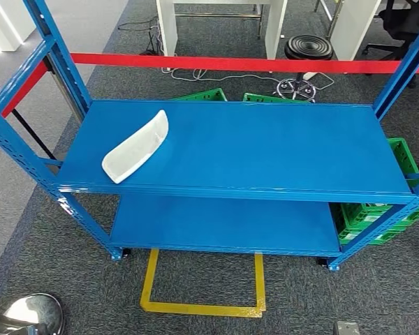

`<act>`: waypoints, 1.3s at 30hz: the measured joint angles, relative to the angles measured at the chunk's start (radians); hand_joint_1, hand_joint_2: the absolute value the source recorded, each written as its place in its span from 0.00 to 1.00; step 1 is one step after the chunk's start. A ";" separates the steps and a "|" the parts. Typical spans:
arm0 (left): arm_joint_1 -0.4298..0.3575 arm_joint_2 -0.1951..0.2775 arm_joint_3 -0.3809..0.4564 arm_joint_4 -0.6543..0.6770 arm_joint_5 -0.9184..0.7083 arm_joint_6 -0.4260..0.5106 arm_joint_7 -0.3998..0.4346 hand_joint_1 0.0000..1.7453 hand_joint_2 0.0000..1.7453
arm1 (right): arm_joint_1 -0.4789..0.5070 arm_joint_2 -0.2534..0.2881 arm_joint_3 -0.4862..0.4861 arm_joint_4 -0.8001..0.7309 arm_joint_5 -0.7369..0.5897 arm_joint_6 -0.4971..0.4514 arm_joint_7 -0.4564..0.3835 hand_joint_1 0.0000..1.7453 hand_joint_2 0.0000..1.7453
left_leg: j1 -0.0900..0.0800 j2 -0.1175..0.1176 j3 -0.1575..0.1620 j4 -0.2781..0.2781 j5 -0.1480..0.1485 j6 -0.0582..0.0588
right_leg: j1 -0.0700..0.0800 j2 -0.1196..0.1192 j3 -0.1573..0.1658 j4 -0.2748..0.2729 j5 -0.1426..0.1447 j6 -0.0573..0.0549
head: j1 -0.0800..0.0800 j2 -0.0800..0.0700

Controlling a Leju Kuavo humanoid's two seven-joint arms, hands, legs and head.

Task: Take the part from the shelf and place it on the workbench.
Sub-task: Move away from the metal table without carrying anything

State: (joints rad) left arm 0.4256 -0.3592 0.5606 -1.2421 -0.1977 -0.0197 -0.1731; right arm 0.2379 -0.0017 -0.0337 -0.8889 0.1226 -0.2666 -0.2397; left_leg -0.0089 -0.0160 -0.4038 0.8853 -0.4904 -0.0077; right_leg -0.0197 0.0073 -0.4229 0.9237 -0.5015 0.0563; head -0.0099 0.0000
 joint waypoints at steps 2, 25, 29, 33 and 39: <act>-0.023 0.009 0.024 0.000 -0.025 -0.038 -0.066 0.00 0.25 | 0.002 0.002 -0.021 -0.030 0.026 0.020 0.005 0.00 0.50 | 0.000 0.000 0.000 0.000 0.000 0.000 | 0.000 -0.001 0.000 0.000 0.000 0.000 | 0.000 0.000; -0.227 0.184 -0.103 0.440 0.031 -0.079 -0.001 0.00 0.00 | -0.036 0.012 -0.050 0.166 -0.029 0.163 0.110 0.00 0.00 | 0.000 0.000 0.002 -0.005 0.000 0.001 | 0.001 0.000 0.004 -0.008 0.001 0.001 | 0.000 0.000; -0.229 0.217 -0.195 0.518 0.068 -0.057 0.037 0.00 0.00 | -0.041 0.012 -0.039 0.230 -0.049 0.186 0.139 0.00 0.00 | 0.000 0.000 0.002 -0.009 0.000 0.001 | 0.001 0.000 0.005 -0.013 0.002 0.001 | 0.000 0.000; -0.230 0.243 -0.269 0.580 0.097 -0.040 0.067 0.00 0.00 | -0.044 0.012 -0.028 0.280 -0.065 0.204 0.162 0.00 0.00 | 0.000 0.000 0.002 -0.012 0.000 0.001 | 0.001 0.000 0.005 -0.017 0.002 0.002 | 0.000 0.000; -0.233 0.271 -0.344 0.644 0.128 -0.021 0.099 0.00 0.00 | -0.048 0.012 -0.017 0.331 -0.081 0.222 0.186 0.00 0.00 | 0.000 0.000 0.003 -0.013 0.000 0.001 | 0.001 0.000 0.006 -0.017 0.002 0.002 | 0.000 0.000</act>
State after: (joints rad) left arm 0.1929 -0.0879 0.2166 -0.5980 -0.0696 -0.0403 -0.0739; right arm 0.1900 0.0105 -0.0510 -0.5576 0.0414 -0.0443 -0.0541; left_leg -0.0084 -0.0159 -0.4010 0.8725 -0.4905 -0.0066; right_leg -0.0191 0.0073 -0.4172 0.9065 -0.4993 0.0579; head -0.0101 0.0000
